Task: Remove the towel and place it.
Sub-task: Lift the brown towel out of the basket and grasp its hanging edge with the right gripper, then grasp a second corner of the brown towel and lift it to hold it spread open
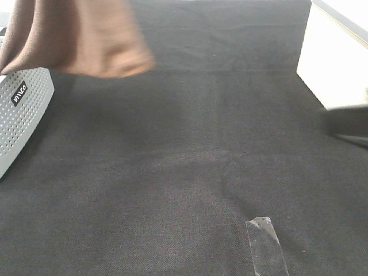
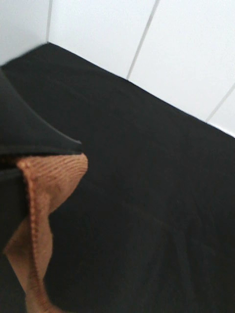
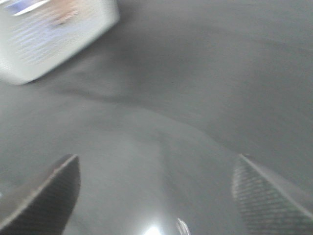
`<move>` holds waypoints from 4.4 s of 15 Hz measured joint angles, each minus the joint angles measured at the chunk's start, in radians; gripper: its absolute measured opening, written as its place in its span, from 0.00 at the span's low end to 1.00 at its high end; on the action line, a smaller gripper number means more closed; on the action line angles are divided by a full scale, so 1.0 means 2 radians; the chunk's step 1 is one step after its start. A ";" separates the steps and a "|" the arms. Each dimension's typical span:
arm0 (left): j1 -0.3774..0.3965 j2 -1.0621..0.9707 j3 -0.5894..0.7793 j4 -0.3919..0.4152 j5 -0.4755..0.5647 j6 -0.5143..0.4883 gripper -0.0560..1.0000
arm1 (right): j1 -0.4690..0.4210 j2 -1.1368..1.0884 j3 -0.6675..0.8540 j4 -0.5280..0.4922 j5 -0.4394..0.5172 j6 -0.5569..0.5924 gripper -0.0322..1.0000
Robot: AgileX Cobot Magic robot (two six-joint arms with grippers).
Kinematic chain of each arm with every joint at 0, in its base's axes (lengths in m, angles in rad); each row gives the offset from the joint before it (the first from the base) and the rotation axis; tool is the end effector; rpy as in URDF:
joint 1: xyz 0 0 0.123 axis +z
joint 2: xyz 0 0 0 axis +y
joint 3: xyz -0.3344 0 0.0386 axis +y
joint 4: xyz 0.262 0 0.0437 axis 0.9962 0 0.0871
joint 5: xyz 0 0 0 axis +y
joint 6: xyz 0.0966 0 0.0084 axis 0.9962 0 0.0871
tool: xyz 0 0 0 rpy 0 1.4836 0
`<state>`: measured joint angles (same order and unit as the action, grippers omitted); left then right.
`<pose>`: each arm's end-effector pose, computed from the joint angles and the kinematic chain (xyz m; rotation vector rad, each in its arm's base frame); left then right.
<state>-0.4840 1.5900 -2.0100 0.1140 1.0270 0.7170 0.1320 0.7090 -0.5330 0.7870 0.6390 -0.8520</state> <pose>0.3145 -0.1546 0.5556 1.1871 1.7288 0.2787 0.1044 0.0552 0.3196 -0.5707 2.0357 0.4408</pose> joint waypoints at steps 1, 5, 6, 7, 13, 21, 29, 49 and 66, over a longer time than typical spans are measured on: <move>-0.014 0.005 0.000 0.001 0.001 -0.003 0.05 | 0.000 0.037 -0.005 0.060 -0.002 -0.082 0.80; -0.061 0.010 0.000 0.012 0.001 -0.025 0.05 | 0.000 0.191 -0.013 0.353 0.033 -0.416 0.81; -0.068 0.012 0.000 0.013 0.001 -0.025 0.05 | 0.000 0.223 -0.013 0.415 0.059 -0.487 0.81; -0.071 0.014 0.000 0.013 0.001 -0.028 0.05 | 0.000 0.254 -0.014 0.452 0.088 -0.540 0.81; -0.071 0.019 0.000 -0.005 -0.017 -0.069 0.05 | 0.000 0.389 -0.076 0.471 0.190 -0.578 0.81; -0.071 0.033 0.000 -0.043 -0.054 -0.072 0.05 | 0.113 0.492 -0.176 0.476 0.139 -0.535 0.81; -0.071 0.033 0.000 -0.041 -0.055 -0.072 0.05 | 0.140 0.501 -0.204 0.477 0.126 -0.533 0.63; -0.071 0.046 0.000 0.047 -0.008 -0.064 0.05 | 0.139 0.452 -0.427 -0.063 0.119 0.132 0.03; 0.022 0.065 0.000 0.069 -0.316 -0.117 0.05 | 0.139 0.524 -0.857 -0.449 0.026 0.222 0.03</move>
<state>-0.4390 1.7200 -2.0100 0.2510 0.3940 0.4840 0.4110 1.7560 -2.2460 -0.1110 0.6910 -0.4090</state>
